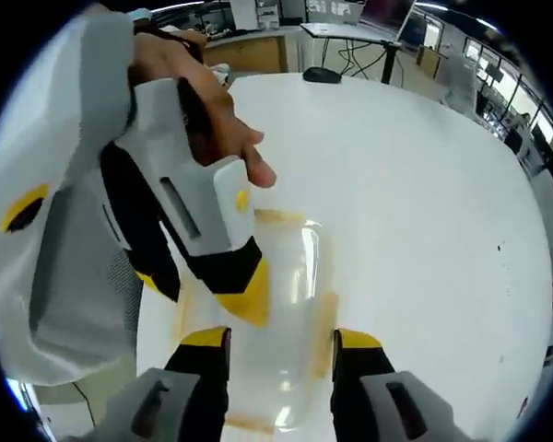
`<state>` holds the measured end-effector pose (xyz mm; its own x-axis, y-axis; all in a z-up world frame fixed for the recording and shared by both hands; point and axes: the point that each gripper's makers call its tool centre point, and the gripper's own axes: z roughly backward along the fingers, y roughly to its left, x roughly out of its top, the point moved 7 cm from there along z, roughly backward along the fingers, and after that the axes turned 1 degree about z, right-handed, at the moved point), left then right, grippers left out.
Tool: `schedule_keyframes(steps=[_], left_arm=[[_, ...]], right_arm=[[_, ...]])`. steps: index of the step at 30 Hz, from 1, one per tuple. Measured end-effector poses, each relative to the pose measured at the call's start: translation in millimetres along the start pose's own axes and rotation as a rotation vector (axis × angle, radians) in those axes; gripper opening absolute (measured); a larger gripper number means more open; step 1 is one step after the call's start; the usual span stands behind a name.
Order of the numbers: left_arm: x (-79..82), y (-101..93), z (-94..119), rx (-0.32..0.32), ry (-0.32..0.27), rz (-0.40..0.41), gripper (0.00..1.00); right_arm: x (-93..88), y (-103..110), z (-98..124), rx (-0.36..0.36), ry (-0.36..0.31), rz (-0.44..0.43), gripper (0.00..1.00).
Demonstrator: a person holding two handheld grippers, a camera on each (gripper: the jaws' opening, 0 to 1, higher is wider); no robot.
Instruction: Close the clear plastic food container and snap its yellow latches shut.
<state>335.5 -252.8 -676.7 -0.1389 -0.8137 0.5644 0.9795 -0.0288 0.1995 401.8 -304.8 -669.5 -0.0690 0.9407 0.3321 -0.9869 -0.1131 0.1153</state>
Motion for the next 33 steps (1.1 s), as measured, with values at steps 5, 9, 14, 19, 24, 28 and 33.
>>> schedule_keyframes(steps=[5, 9, 14, 19, 24, 28, 33], left_arm=[[0.1, -1.1, -1, 0.005, 0.007, 0.009, 0.43], [0.4, -4.2, -3, 0.023, 0.030, -0.014, 0.43], [2.2, -4.0, -3, 0.028, 0.058, -0.032, 0.42], [2.5, -3.8, -4, 0.040, 0.086, -0.048, 0.41], [4.5, -3.5, -5, 0.053, 0.118, -0.039, 0.40], [2.1, -2.9, -3, 0.058, 0.111, -0.033, 0.38], [3.4, -2.9, -3, 0.082, 0.116, -0.028, 0.38]], right_arm=[[0.9, -1, -2, 0.014, 0.028, -0.007, 0.43], [1.0, -1, -2, 0.021, 0.034, 0.013, 0.43], [-2.7, -3, -3, 0.042, 0.003, 0.003, 0.43], [0.3, -3, -4, 0.048, 0.026, 0.001, 0.43], [0.8, -7, -7, 0.085, 0.042, -0.021, 0.43], [1.9, -10, -10, 0.118, 0.066, -0.048, 0.43], [-7.4, -13, -10, 0.127, 0.101, -0.135, 0.41]])
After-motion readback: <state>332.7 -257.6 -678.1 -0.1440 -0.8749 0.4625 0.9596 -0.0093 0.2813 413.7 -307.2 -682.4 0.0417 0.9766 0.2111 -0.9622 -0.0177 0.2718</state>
